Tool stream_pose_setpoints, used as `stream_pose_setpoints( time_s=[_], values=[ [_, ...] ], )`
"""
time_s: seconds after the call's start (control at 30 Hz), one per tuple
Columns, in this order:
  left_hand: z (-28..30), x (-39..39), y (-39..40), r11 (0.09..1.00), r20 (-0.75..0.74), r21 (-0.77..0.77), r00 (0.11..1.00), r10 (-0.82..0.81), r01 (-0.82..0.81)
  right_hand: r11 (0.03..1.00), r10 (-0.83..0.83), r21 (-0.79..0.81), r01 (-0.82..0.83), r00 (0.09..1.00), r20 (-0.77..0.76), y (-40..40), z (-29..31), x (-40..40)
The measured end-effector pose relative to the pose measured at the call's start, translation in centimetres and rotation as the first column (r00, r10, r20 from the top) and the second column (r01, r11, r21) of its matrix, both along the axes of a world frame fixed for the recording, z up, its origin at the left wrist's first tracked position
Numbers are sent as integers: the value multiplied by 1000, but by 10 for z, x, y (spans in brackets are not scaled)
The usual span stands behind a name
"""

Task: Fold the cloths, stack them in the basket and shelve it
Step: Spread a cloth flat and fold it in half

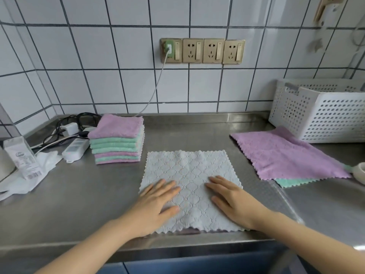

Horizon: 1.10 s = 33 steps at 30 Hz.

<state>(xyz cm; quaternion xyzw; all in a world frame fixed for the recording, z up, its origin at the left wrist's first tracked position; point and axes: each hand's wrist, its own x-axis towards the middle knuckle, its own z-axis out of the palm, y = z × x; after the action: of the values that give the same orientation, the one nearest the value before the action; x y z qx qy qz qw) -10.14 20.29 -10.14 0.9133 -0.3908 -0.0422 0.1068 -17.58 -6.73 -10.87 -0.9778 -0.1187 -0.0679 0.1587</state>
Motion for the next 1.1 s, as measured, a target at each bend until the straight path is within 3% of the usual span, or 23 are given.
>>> stream_pose_setpoints(
  time_s=[0.2, 0.27, 0.37, 0.53, 0.73, 0.87, 1.0, 1.1],
  values=[
    [2, -17, 33, 997, -42, 67, 998, -44, 47, 999, 37, 1, -37, 999, -6, -14, 10, -37],
    [5, -27, 34, 996, 5, 78, 999, -36, 36, 996, 83, -35, -84, 996, -16, -13, 14, -50],
    [10, -38, 25, 999, 89, 25, 996, -22, 20, 983, 115, -154, -100, 989, 97, -1, 13, -58],
    [10, -50, -13, 989, 300, -10, 944, -137, 147, 976, 88, -215, -43, 975, 202, 41, 16, -44],
    [8, -45, -24, 981, 359, -22, 918, -171, 191, 957, 147, -282, -69, 952, 267, 52, 10, -34],
    [9, -40, -18, 991, 358, -24, 926, -117, 135, 953, 167, -292, -83, 947, 276, 50, 7, -36],
    [10, -24, 4, 987, 231, -160, 971, 59, -22, 948, 147, -313, -53, 947, 286, 32, 6, -41],
    [6, -14, 40, 973, 180, -230, 981, 69, -27, 975, 63, -222, -8, 969, 240, -3, 6, -50]
  ],
)
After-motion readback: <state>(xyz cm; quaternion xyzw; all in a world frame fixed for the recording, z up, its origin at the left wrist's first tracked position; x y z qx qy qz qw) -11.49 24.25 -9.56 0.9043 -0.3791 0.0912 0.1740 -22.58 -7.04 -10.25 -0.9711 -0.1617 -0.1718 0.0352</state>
